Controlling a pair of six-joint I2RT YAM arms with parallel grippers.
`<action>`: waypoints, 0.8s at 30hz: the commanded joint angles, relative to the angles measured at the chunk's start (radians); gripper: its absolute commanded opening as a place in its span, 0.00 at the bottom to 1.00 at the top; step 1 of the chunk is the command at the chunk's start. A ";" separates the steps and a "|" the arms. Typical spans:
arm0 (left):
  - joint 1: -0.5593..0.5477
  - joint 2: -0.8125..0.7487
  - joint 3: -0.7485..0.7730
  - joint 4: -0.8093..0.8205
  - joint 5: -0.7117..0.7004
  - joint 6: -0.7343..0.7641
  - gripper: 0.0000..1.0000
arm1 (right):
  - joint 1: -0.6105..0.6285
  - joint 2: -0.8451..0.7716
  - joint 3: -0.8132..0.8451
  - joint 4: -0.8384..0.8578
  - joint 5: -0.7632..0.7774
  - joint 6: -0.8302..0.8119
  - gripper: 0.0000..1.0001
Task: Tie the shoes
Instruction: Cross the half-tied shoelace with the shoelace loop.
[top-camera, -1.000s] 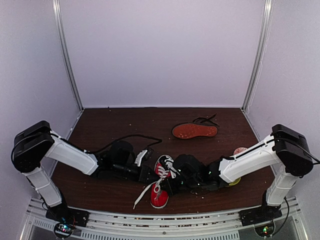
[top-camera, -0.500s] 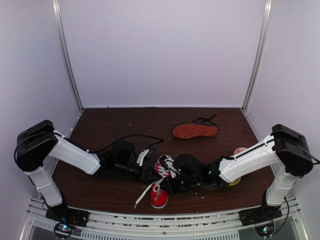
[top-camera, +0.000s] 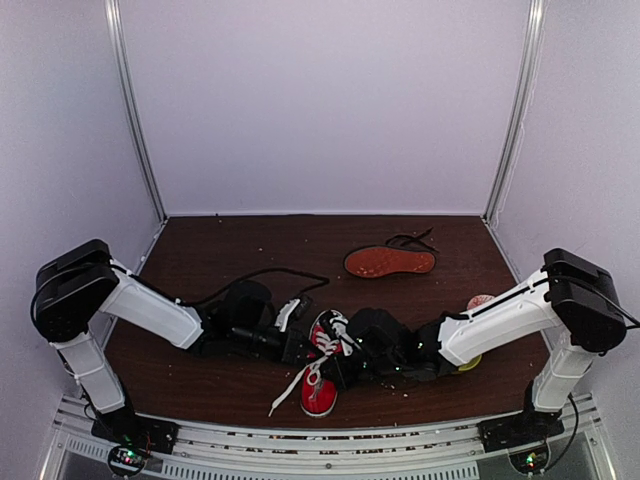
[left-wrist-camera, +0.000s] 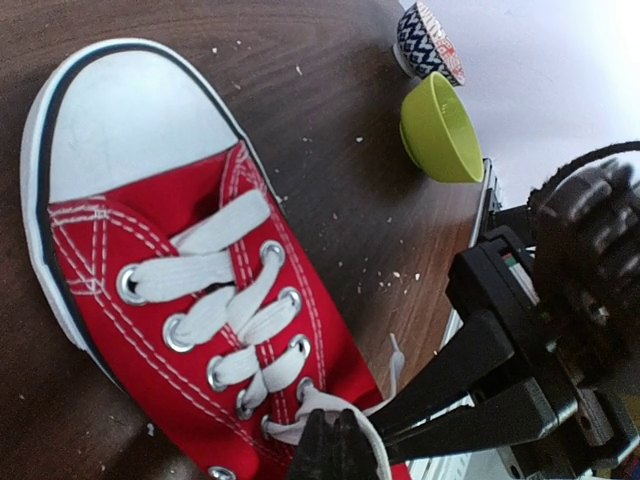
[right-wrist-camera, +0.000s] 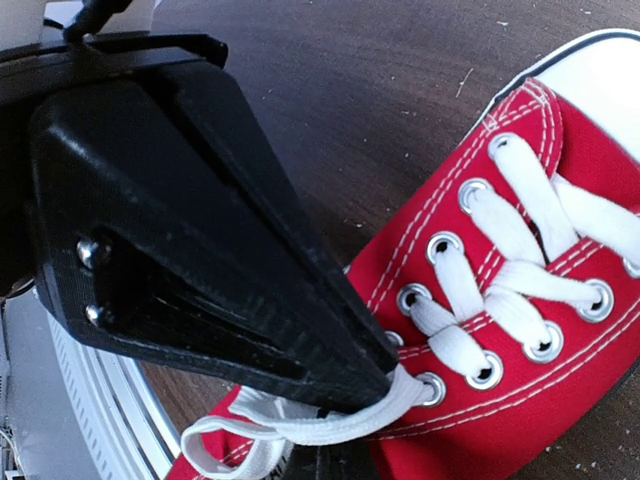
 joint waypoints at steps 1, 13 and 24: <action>-0.006 -0.006 -0.016 0.074 -0.002 -0.009 0.00 | -0.010 -0.032 -0.027 0.006 0.040 0.018 0.00; -0.004 -0.093 -0.054 0.079 -0.132 -0.055 0.00 | -0.014 -0.151 -0.108 0.011 0.075 0.013 0.25; -0.005 -0.096 -0.068 0.092 -0.148 -0.085 0.00 | 0.104 -0.216 -0.010 -0.147 0.289 -0.058 0.64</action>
